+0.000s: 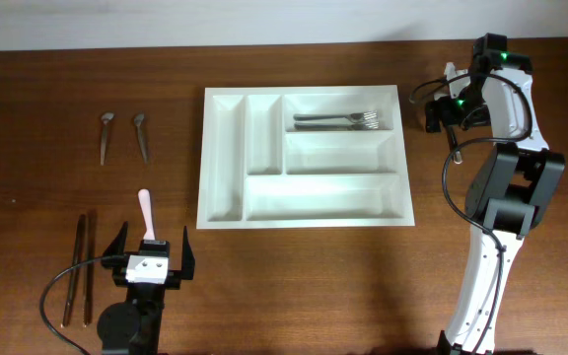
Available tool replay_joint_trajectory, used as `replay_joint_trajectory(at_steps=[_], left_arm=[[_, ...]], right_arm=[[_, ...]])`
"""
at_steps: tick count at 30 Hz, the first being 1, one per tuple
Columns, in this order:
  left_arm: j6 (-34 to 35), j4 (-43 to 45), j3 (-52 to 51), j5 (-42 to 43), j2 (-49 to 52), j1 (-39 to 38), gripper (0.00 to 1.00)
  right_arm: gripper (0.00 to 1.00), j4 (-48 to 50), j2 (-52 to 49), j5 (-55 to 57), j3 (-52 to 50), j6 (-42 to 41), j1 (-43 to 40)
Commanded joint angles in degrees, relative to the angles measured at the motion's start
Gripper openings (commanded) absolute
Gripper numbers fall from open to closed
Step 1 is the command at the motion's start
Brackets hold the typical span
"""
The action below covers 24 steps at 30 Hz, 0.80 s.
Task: Pack container
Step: 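Lower the right gripper and close it on the spoon handle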
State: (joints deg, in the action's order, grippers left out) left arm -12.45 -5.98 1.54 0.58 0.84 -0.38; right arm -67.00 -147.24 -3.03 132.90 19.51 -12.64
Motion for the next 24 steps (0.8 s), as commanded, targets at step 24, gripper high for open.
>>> replay_joint_trajectory(at_steps=[24], left_arm=[[-0.07,0.15,-0.44,-0.42,-0.5,0.28,0.99]], right_arm=[[0.99,-0.26,-1.44,0.28,-1.11,-0.31,0.24]])
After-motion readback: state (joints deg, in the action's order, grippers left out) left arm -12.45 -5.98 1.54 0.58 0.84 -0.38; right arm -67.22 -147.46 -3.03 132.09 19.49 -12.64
